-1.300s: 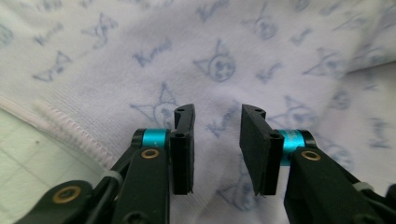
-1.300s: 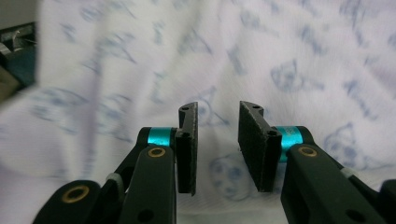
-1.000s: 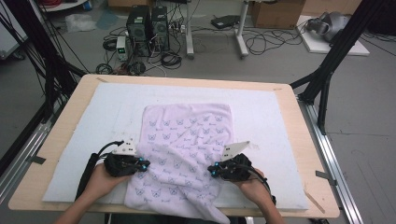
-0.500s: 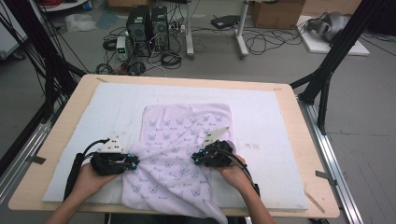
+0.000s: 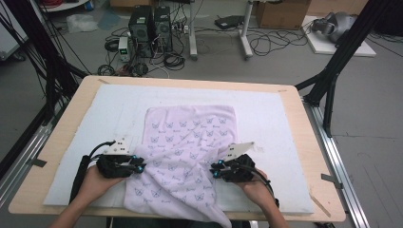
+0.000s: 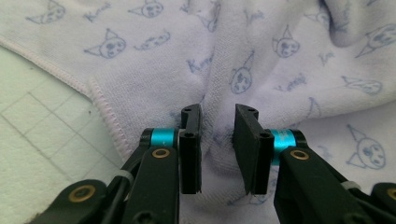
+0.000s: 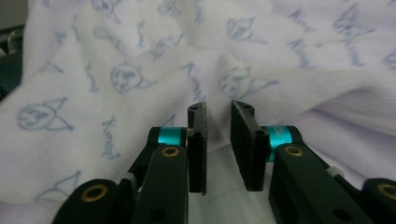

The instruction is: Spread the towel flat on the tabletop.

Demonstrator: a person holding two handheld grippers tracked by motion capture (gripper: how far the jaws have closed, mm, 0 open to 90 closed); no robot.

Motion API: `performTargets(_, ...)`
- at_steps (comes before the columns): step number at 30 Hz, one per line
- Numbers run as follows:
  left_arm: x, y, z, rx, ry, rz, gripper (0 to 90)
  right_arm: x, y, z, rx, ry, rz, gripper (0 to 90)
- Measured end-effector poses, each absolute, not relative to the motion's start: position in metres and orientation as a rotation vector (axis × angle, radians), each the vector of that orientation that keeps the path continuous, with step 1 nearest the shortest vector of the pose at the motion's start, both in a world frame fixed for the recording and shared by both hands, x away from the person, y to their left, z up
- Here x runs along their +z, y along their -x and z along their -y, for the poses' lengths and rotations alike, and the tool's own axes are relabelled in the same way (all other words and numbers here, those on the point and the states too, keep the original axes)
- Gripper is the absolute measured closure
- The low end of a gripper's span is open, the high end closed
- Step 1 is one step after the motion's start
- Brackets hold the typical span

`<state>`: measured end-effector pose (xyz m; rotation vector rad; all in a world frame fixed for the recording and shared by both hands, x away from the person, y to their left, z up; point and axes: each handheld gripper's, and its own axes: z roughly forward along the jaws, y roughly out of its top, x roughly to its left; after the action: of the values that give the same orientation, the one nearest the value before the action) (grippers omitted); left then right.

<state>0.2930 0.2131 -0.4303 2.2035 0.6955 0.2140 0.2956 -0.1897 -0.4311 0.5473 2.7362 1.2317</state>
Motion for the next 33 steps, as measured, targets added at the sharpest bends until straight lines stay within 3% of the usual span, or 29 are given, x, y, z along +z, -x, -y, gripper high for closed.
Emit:
performTargets(3, -0.436, -0.295, -0.211, 0.206, -2.211, -0.697, 72.2, -0.44, -0.295, 0.178, 1.178, -0.508, -2.762, 72.8)
performTargets(6, -0.437, -0.296, -0.211, 0.197, -2.198, -0.707, 78.0, -0.442, -0.296, 0.178, 1.197, -0.534, -2.763, 86.2)
performTargets(8, -0.436, -0.296, -0.212, 0.194, -2.201, -0.705, 81.1, -0.441, -0.295, 0.18, 1.204, -0.539, -2.764, 88.1)
performTargets(23, -0.427, -0.288, -0.214, 0.214, -2.187, -0.681, 84.5, -0.41, -0.263, 0.224, 1.242, -0.548, -2.715, 88.5)
performTargets(31, -0.427, -0.285, -0.214, 0.213, -2.183, -0.681, 84.2, -0.415, -0.273, 0.199, 1.212, -0.488, -2.739, 89.4)
performTargets(33, -0.426, -0.285, -0.216, 0.211, -2.176, -0.676, 82.3, -0.42, -0.279, 0.194, 1.201, -0.483, -2.741, 82.8)
